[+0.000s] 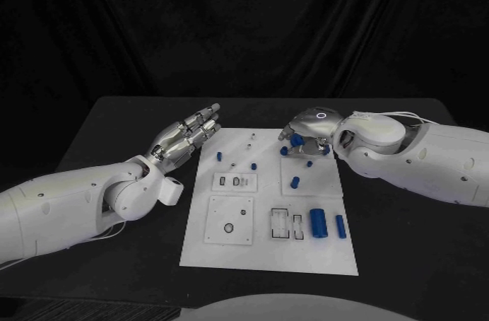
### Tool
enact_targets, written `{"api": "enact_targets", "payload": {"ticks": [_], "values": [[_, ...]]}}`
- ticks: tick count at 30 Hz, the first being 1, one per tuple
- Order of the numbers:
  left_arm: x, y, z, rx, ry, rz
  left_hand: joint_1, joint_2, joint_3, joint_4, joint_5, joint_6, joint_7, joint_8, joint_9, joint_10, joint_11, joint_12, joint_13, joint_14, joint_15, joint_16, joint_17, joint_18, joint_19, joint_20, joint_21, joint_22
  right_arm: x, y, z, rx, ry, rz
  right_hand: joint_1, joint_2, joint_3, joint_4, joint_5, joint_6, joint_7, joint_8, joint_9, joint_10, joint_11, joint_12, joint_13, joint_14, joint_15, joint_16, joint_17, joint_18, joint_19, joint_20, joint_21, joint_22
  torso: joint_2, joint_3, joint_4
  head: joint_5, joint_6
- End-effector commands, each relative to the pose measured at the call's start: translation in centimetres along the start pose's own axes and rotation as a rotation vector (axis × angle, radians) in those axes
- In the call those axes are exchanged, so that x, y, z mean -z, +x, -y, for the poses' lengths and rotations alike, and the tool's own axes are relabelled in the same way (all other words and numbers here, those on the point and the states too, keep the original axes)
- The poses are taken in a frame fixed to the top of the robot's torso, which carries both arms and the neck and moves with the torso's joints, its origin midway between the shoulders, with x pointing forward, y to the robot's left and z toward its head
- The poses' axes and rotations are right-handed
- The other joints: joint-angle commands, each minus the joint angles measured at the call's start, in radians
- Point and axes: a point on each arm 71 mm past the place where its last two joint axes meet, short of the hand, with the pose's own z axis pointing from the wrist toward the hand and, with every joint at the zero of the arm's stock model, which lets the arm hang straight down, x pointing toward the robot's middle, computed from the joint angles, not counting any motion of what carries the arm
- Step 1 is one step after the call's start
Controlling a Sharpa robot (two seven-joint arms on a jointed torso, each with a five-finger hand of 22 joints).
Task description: Assemble the parts on the task board
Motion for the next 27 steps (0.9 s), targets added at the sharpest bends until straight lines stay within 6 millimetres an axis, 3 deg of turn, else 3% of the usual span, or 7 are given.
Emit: {"api": "enact_targets", "payload": {"ticks": [1, 4, 9, 16, 21, 27], "values": [[-0.2, 0.3, 0.8, 0.021, 0.105, -0.030, -0.003, 0.009, 0.000, -0.003, 0.005, 0.002, 0.007, 0.001, 0.000, -0.001, 0.008, 0.001, 0.001, -0.002, 0.008, -0.004, -0.001, 0.011, 0.000, 0.010, -0.003, -0.001, -0.1, 0.2, -0.4, 0.007, -0.018, -0.004, 0.004, -0.005, 0.005, 0.002, 0.014, 0.000, 0.007, -0.004, -0.001, 0.002, 0.004, -0.011, -0.001, -0.007, -0.002, 0.008, 0.005, 0.007, -0.014, 0.001, 0.012, 0.011, 0.000, -0.0004, -0.0002, 0.002, -0.006], [-0.2, 0.4, 0.7, 0.024, 0.104, -0.034, -0.004, 0.010, 0.000, -0.003, 0.005, 0.002, 0.008, 0.002, 0.000, -0.001, 0.009, 0.002, 0.001, -0.002, 0.009, -0.004, -0.001, 0.014, 0.000, 0.014, -0.003, -0.001, -0.2, 0.5, -0.4, 0.006, -0.017, -0.017, 0.013, -0.003, 0.015, 0.000, 0.036, 0.009, 0.013, -0.002, 0.000, 0.004, 0.006, -0.020, -0.001, -0.014, 0.001, 0.013, 0.011, 0.007, -0.026, 0.002, 0.025, 0.028, 0.000, -0.0008, 0.0016, 0.003, -0.008], [-0.2, 0.3, 0.7, 0.027, 0.099, -0.037, -0.005, 0.010, 0.001, -0.003, 0.006, 0.003, 0.008, 0.002, 0.001, -0.001, 0.010, 0.002, 0.001, -0.002, 0.011, -0.004, -0.001, 0.017, 0.000, 0.020, -0.003, -0.001, -0.5, 1.0, -0.4, 0.005, -0.015, -0.047, 0.013, -0.001, 0.051, -0.003, 0.108, 0.045, 0.016, 0.005, 0.002, 0.006, 0.011, -0.043, -0.001, -0.034, 0.005, 0.015, 0.018, 0.007, -0.065, 0.006, 0.053, 0.070, 0.000, -0.0007, -0.0002, 0.005, -0.015], [-0.3, 0.3, 0.6, 0.033, 0.091, -0.045, -0.005, 0.009, 0.002, -0.005, 0.007, 0.002, 0.009, 0.002, 0.000, -0.001, 0.011, 0.002, 0.001, -0.002, 0.011, -0.004, -0.001, 0.020, 0.000, 0.023, -0.003, -0.001, -0.8, 1.4, -0.3, 0.005, -0.011, -0.057, 0.012, -0.006, 0.079, -0.010, 0.140, 0.051, 0.013, 0.000, 0.001, 0.002, 0.016, -0.059, -0.001, -0.033, 0.010, 0.025, 0.026, 0.007, -0.080, 0.010, 0.076, 0.100, 0.001, -0.0007, 0.0008, 0.006, -0.022], [-0.4, 0.3, 0.5, 0.038, 0.084, -0.053, -0.006, 0.010, 0.003, -0.006, 0.008, 0.004, 0.012, 0.003, 0.001, -0.001, 0.009, 0.001, 0.001, -0.002, 0.013, -0.004, -0.001, 0.024, 0.000, 0.031, -0.003, -0.001, -1.0, 1.5, -0.2, 0.006, -0.009, -0.058, 0.010, -0.010, 0.095, -0.014, 0.147, 0.063, 0.006, 0.002, 0.002, 0.003, 0.016, -0.065, -0.001, -0.035, 0.008, 0.030, 0.030, 0.008, -0.089, 0.010, 0.088, 0.116, 0.001, -0.0008, 0.0010, 0.006, -0.027], [-0.5, 0.3, 0.4, 0.044, 0.075, -0.061, -0.009, 0.010, 0.006, -0.008, 0.008, 0.027, 0.030, 0.011, 0.004, -0.001, 0.008, 0.002, 0.001, -0.002, 0.015, -0.004, -0.001, 0.033, 0.000, 0.041, -0.003, -0.001, -1.1, 1.8, -0.2, 0.004, -0.020, -0.049, -0.007, -0.017, 0.124, -0.010, 0.118, 0.114, 0.000, 0.019, 0.012, 0.027, 0.007, -0.064, 0.001, -0.038, 0.003, 0.039, 0.037, 0.010, -0.109, 0.007, 0.112, 0.151, 0.001, -0.0002, -0.0007, 0.007, -0.034]]}}
